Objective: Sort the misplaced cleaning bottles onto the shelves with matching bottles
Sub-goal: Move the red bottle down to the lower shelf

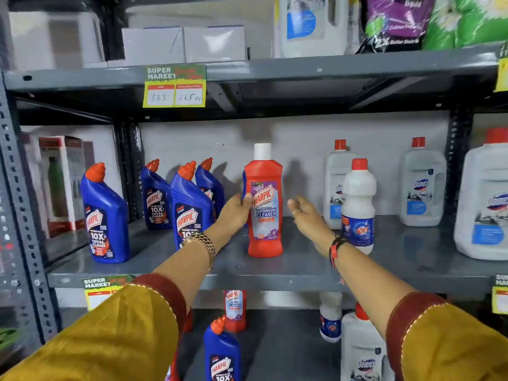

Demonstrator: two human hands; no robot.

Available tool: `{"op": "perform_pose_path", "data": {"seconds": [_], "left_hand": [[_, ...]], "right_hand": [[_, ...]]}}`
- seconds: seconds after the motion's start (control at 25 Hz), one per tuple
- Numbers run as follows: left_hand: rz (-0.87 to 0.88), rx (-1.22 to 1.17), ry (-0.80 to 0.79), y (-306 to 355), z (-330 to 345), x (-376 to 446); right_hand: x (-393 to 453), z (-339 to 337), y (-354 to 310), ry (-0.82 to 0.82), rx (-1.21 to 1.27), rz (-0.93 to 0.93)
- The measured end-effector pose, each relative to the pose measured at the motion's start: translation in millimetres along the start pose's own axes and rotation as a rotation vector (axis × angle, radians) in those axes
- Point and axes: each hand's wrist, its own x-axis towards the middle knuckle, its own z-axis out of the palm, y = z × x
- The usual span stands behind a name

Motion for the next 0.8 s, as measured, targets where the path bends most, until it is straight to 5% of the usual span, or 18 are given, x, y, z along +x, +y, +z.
{"op": "perform_pose_path", "data": {"seconds": [0.2,0.8], "left_hand": [[-0.025,-0.317,-0.058,-20,6,9],[0.001,-0.493,-0.067,12,23,-125]], "right_hand": [[9,23,10,-0.113,0.253,-0.01],[-132,-32,17,-0.071,0.334,-0.187]]}}
